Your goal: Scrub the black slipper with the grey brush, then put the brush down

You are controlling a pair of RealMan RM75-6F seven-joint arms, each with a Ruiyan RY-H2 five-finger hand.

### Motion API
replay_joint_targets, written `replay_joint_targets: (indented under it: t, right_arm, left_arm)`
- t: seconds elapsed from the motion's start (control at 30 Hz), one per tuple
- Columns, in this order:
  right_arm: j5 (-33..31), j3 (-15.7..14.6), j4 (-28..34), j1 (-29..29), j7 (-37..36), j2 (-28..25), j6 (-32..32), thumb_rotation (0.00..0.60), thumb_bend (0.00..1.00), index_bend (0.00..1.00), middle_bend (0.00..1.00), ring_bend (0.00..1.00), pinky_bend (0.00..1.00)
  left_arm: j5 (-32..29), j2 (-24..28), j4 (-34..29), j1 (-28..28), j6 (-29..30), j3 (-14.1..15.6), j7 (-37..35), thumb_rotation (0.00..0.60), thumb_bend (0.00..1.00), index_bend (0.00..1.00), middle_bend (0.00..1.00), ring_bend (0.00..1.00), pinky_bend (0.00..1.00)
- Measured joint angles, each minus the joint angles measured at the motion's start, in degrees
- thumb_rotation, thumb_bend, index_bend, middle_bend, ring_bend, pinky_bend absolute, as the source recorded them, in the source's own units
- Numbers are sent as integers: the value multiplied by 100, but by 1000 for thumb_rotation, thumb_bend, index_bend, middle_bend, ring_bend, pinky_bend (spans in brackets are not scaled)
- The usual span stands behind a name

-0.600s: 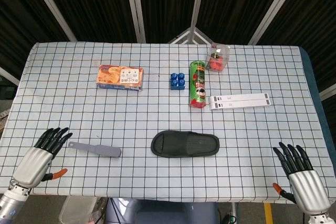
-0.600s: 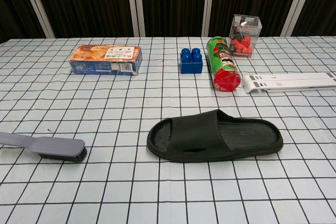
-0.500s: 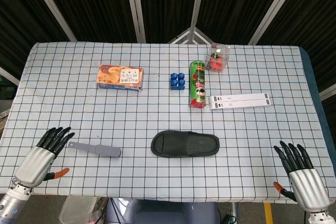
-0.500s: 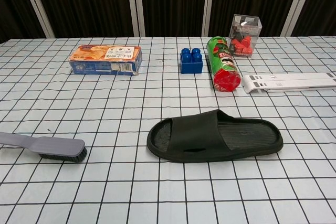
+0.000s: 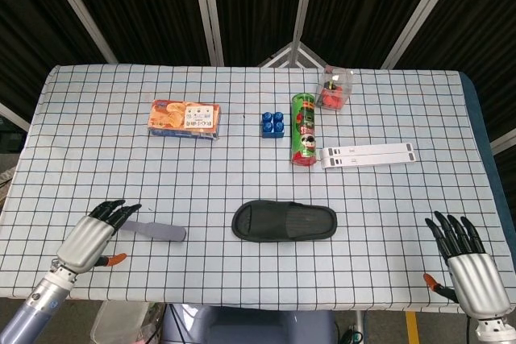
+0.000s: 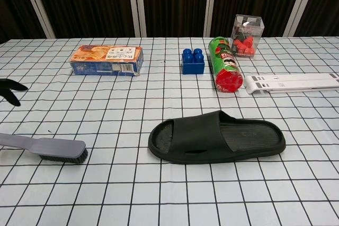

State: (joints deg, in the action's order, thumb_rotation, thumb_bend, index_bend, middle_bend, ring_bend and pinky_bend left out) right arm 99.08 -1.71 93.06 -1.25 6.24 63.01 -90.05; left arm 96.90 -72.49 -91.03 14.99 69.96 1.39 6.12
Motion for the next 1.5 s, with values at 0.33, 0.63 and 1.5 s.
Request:
replay_joint_targets:
  t: [0.33, 0.63, 1.5]
  right_arm:
    - [-248, 39, 22, 100, -82, -39, 239, 600, 213, 0, 0, 0, 0]
    - [-285, 24, 16, 101, -198, -127, 226, 600, 214, 0, 0, 0, 0]
    - [-324, -23, 66, 116, -213, -189, 245, 600, 213, 0, 0, 0, 0]
  left_arm:
    - [-505, -1026, 518, 497, -804, -184, 559, 600, 226, 190, 330, 223, 235]
    - [-453, -1483, 927, 611, -705, -141, 531, 600, 290, 243, 402, 288, 257]
    - [-435, -1671, 1147, 663, -390, 6, 635, 600, 316, 299, 437, 317, 255]
